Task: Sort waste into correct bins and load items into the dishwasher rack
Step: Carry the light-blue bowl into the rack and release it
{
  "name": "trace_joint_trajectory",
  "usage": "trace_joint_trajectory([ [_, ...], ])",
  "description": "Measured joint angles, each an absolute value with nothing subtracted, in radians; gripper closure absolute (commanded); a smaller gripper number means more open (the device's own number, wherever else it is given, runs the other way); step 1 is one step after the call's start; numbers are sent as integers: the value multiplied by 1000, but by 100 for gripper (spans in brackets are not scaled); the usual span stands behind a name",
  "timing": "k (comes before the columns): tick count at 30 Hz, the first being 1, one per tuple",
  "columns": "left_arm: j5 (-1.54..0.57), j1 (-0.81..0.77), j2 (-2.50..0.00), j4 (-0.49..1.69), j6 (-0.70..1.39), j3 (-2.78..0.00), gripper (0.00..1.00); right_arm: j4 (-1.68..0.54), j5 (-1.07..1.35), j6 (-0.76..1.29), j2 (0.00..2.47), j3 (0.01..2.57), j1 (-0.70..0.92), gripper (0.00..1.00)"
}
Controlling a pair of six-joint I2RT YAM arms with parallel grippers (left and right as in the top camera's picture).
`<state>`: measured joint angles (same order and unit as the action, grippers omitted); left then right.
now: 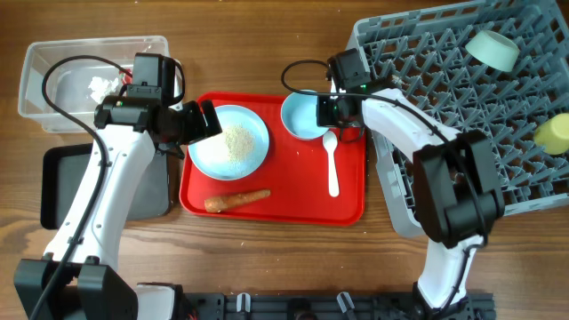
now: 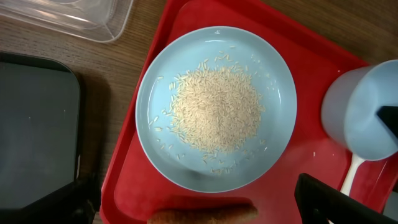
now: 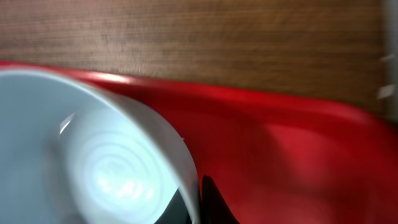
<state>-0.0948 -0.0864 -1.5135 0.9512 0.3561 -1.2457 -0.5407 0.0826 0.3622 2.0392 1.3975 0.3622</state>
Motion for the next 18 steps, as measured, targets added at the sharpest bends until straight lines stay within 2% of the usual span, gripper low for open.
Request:
trace_joint_trajectory([
  [7, -95, -86, -1514, 951, 356, -1246, 0, -561, -108, 251, 1735, 1430, 362, 96],
  [12, -95, -86, -1514, 951, 356, -1246, 0, -582, -558, 154, 1611, 1450, 327, 96],
  [13, -95, -86, -1514, 951, 356, -1246, 0, -572, -730, 141, 1616, 1449, 297, 96],
  [18, -95, -86, -1514, 951, 356, -1246, 0, -415, -1177, 108, 1632, 1444, 136, 96],
])
